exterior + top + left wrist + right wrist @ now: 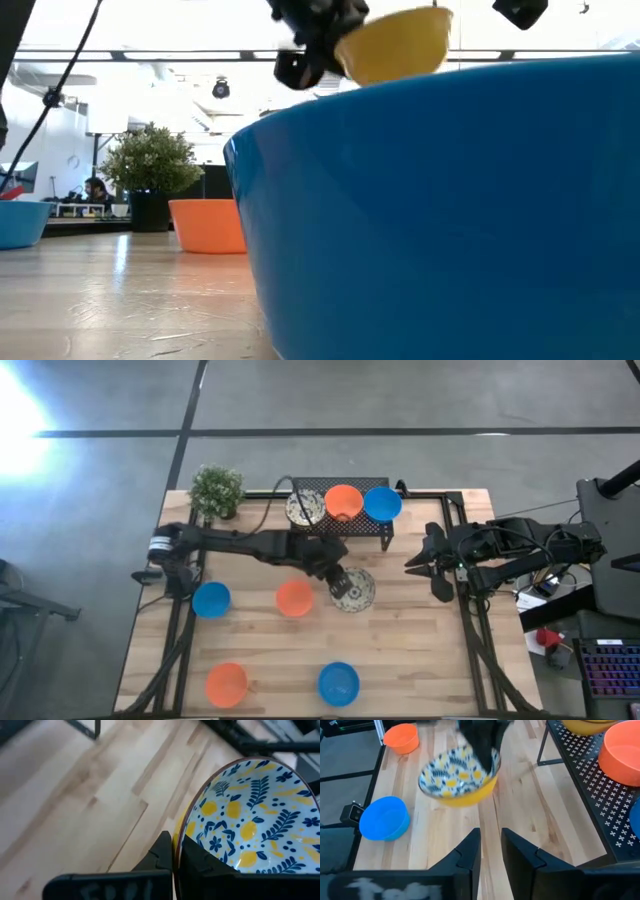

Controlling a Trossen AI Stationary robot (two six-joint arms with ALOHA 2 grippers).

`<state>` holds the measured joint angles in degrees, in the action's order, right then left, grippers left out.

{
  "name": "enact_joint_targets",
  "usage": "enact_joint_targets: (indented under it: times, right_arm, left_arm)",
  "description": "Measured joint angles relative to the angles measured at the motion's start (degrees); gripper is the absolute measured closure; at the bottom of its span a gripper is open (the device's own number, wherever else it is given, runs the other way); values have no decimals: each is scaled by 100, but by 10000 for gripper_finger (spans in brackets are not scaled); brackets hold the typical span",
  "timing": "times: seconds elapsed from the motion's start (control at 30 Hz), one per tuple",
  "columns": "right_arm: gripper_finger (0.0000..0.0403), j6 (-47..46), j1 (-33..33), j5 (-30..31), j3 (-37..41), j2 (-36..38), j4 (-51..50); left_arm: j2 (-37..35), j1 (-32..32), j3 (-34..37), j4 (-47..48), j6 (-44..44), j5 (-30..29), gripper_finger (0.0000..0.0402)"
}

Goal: Pick & Place Mini bowls
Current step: Stack the yellow patterned bowl on the yellow patterned bowl on the shelf

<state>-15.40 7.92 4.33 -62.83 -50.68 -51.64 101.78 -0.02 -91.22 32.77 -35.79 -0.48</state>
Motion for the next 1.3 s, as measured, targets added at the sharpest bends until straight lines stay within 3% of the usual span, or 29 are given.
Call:
enact_joint_targets:
  times: [0.27,0.6,1.0,1.3]
  right_arm:
    - [335,0,0,1,-75,4,2]
    - [335,59,0,3,-155,4,16]
    - [335,59,0,6,-155,4,50]
    - [335,57,0,6,-155,2,101]
  left_arm:
    - [-387,462,-788,1035,121,-49,395]
    - [-645,1524,-1282,2065,202,-37,395]
    - [-647,2935,-1394,2771,710,151,395]
    - [-632,3381,-1360,2956,917,345,395]
